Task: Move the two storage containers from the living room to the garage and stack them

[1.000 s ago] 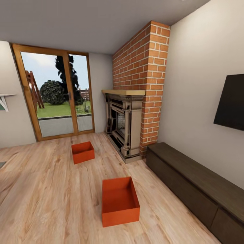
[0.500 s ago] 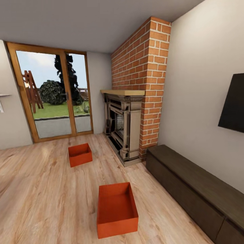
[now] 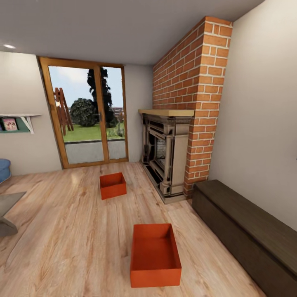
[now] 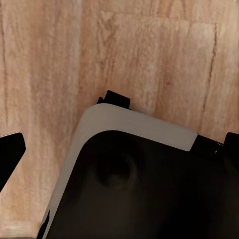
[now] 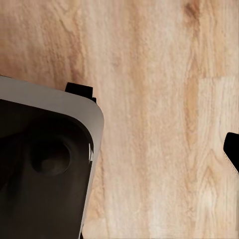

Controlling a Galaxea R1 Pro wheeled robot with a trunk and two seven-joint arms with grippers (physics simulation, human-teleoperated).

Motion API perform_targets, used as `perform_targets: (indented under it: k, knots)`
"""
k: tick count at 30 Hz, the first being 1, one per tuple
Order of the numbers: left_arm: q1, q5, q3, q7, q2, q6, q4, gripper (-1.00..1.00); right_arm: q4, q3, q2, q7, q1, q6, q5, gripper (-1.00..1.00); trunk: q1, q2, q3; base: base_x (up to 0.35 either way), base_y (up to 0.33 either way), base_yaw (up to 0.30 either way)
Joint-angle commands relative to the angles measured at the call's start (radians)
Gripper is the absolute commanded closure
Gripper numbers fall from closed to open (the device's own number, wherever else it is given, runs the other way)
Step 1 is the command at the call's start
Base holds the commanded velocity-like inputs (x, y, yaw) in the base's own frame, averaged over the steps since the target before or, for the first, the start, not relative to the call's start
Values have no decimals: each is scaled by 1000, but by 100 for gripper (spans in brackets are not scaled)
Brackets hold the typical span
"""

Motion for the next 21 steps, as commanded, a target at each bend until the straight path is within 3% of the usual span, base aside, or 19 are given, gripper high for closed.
perform_targets:
  k: [1,15,21]
  knots:
    - [0,2,4,1,0,5,-2,-100,1,4,0,-4,-1,-3,5,-100,0,-1,-1,0,0,246]
    - [0,-1,2,1,-1,5,-2,-100,1,3,0,-4,-1,-4,4,-100,0,-1,-1,3,0,26]
    - [0,-3,1,1,0,5,-2,-100,1,3,0,-4,-1,-4,4,-100,0,-1,-1,243,0,0]
